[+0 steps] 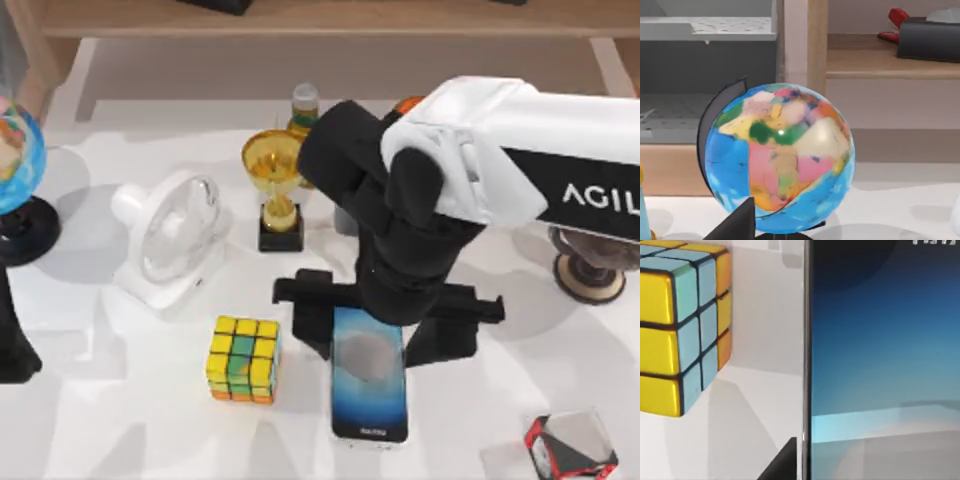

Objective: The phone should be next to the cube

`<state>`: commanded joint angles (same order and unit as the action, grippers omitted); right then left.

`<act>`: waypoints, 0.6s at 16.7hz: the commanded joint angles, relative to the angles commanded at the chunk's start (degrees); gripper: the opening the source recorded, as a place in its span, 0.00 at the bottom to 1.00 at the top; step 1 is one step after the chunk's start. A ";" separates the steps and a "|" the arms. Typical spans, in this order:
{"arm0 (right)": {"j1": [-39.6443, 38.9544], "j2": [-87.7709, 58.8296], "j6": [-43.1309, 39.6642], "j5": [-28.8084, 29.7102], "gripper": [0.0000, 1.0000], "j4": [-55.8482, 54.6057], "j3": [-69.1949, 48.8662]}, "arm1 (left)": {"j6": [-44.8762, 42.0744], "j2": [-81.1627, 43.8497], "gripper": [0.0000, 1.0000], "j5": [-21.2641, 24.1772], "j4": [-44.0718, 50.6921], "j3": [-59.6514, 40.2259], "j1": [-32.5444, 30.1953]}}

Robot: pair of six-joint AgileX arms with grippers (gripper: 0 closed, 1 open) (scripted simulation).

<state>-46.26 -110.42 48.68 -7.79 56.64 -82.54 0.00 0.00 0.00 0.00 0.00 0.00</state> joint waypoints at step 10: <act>1.92 -3.34 -3.01 6.46 0.00 -3.97 1.49 | 0.00 0.00 1.00 0.00 0.00 0.00 0.00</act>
<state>-44.34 -113.76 45.68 -1.33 52.67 -81.05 0.00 0.00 0.00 0.00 0.00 0.00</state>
